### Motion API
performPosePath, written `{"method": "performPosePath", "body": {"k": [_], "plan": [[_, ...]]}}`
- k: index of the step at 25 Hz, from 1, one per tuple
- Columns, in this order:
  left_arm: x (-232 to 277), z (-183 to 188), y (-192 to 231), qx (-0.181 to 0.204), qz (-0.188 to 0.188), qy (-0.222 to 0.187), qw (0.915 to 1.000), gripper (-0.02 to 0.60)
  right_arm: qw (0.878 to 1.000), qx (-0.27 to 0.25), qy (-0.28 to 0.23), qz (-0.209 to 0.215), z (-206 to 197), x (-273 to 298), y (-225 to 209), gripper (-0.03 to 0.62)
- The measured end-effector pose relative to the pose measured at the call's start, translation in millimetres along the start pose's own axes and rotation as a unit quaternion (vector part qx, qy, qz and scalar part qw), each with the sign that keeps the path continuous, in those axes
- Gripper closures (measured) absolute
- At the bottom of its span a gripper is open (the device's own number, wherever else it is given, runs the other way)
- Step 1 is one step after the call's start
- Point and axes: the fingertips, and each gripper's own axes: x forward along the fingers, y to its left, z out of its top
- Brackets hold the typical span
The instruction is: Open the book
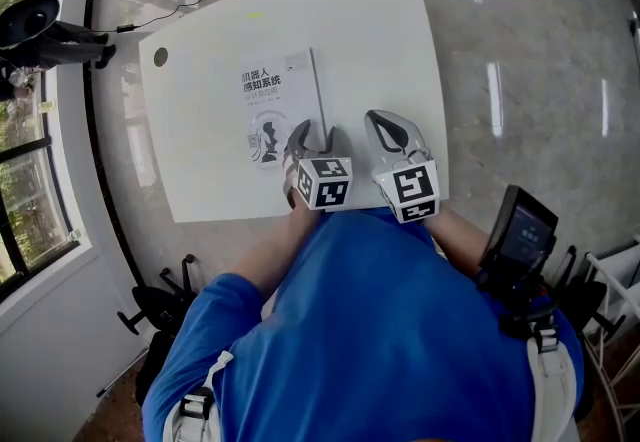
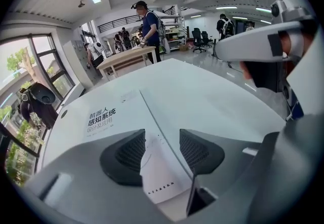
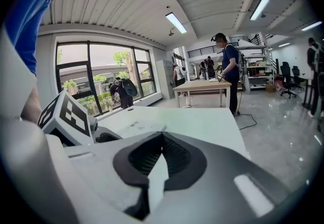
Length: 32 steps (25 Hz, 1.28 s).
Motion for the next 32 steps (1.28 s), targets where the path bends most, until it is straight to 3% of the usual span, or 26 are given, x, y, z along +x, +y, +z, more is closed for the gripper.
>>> {"method": "performPosePath", "body": {"k": [8, 13, 16, 23, 32], "plan": [[-4.4, -23.0, -5.7, 0.012, 0.004, 0.027, 0.9996, 0.334, 1.000, 0.005, 0.004, 0.006, -2.3, -1.2, 3.2, 0.591], [-3.8, -30.4, -1.8, -0.006, 0.014, 0.040, 0.9991, 0.336, 1.000, 0.004, 0.006, 0.009, -4.4, -2.3, 6.0, 0.591], [-6.6, -29.7, -6.6, -0.009, 0.011, 0.040, 0.9991, 0.336, 1.000, 0.005, 0.007, 0.010, -5.5, -2.9, 1.3, 0.591], [-23.4, -50.3, -18.7, 0.024, 0.006, 0.040, 0.9989, 0.336, 1.000, 0.002, 0.010, 0.017, -7.9, -4.6, 8.7, 0.591], [-25.2, -54.3, -17.5, 0.020, 0.015, 0.038, 0.9990, 0.368, 1.000, -0.006, 0.005, 0.028, -7.2, -4.0, 14.6, 0.591]]}}
